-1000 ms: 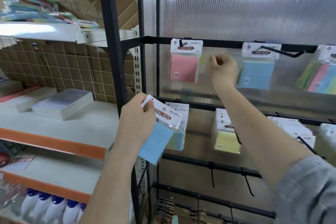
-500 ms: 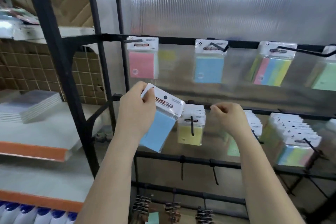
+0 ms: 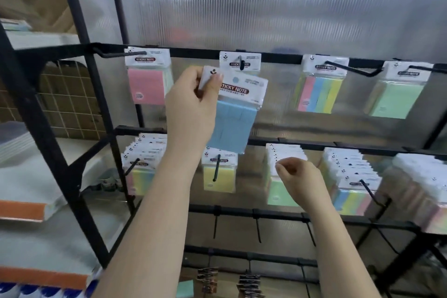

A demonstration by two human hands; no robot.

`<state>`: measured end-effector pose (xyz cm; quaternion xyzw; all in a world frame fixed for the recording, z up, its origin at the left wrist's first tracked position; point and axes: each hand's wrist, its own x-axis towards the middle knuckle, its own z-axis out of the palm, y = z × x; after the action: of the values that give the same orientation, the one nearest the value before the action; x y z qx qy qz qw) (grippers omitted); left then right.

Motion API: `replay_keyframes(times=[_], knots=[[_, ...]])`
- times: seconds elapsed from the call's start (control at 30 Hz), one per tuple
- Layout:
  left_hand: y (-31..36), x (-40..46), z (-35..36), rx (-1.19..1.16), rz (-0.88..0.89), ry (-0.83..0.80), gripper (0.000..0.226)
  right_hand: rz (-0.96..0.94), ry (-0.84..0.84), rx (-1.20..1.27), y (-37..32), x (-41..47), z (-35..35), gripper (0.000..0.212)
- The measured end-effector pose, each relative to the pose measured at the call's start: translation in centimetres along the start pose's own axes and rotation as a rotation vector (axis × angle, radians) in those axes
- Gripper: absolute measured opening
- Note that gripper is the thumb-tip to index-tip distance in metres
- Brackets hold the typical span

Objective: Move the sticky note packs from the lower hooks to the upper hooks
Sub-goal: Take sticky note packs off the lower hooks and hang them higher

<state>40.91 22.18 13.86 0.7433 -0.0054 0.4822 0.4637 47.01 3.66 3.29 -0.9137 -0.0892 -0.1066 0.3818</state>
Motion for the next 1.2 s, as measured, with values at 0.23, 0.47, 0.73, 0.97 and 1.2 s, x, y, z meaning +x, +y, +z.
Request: replay_keyframes(times=[0.23, 0.47, 0.73, 0.97, 1.2], knots=[[0.9, 1.6, 1.2, -0.095, 0.081, 0.046, 0.029, 0.013, -0.006, 0.04, -0.2, -0.3, 0.2, 0.017], [-0.3, 1.9, 2.4, -0.11, 0.061, 0.06, 0.033, 0.059, 0.01, 0.077, -0.6, -0.4, 0.1, 0.015], [-2.3, 3.5, 3.9, -0.108, 0.028, 0.023, 0.021, 0.063, 0.023, 0.054, -0.6, -0.2, 0.5, 0.014], [-4.4, 5.7, 5.4, -0.073, 0.006, -0.016, 0.028, 0.053, 0.021, 0.0, -0.5, 0.1, 0.6, 0.016], [-5.7, 8.8, 7.9, 0.101, -0.159, -0.036, 0.036, 0.041, 0.021, -0.041, -0.6, 0.1, 0.6, 0.019]])
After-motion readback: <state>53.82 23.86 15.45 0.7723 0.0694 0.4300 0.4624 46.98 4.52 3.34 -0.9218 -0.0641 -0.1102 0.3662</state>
